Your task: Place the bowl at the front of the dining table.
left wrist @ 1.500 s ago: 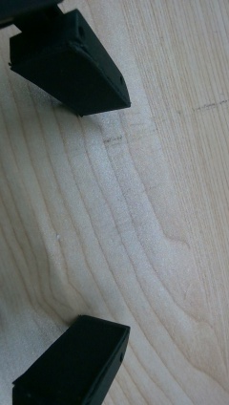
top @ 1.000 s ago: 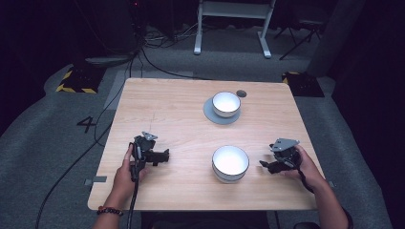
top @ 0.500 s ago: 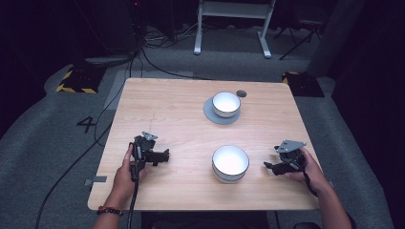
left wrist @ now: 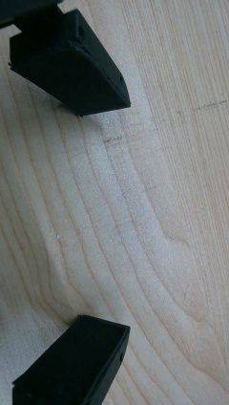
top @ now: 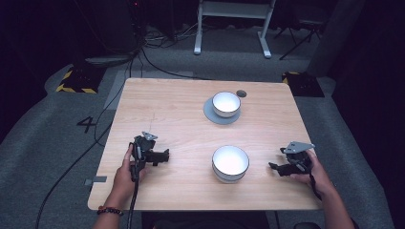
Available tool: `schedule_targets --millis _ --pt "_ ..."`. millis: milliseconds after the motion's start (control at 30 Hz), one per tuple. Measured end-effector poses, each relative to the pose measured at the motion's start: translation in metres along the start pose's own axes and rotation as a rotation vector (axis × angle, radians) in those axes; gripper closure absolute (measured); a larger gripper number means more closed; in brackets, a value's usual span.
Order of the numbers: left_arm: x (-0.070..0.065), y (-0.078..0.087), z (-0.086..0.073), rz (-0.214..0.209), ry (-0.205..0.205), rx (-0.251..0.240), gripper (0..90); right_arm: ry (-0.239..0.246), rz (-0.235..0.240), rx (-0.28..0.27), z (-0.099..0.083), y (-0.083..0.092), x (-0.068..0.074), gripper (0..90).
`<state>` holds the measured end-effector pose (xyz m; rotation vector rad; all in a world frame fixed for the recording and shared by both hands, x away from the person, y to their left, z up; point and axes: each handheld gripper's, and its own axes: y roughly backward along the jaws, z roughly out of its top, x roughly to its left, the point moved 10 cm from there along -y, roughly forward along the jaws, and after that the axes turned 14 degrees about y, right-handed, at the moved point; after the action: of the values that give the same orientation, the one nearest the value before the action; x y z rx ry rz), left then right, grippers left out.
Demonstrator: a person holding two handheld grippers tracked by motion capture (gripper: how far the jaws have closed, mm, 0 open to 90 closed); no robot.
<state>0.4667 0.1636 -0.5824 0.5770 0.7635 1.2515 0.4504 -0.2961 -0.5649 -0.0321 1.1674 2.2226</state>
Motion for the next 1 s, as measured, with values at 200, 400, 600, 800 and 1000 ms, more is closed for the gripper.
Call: schedule_targets --millis 200,400,600,800,1000 --pt "0.000 0.000 0.000 0.001 0.001 -0.001 0.0 -0.038 -0.001 -0.016 -0.008 0.001 -0.004 17.2" --pt "0.001 0.000 0.000 0.004 -0.003 -0.002 0.0 -0.108 0.010 -0.063 -0.016 0.002 -0.008 15.4" --pt "0.001 0.000 0.001 0.003 -0.002 -0.003 0.0 -0.139 0.010 -0.094 -0.022 0.003 -0.012 15.0" --pt "0.001 0.000 0.001 0.003 -0.003 -0.003 0.0 -0.140 0.010 -0.094 -0.022 0.003 -0.013 14.8" --pt "0.000 0.000 0.000 0.003 -0.002 -0.003 0.0 -0.137 0.009 -0.095 -0.022 0.003 -0.013 14.9"
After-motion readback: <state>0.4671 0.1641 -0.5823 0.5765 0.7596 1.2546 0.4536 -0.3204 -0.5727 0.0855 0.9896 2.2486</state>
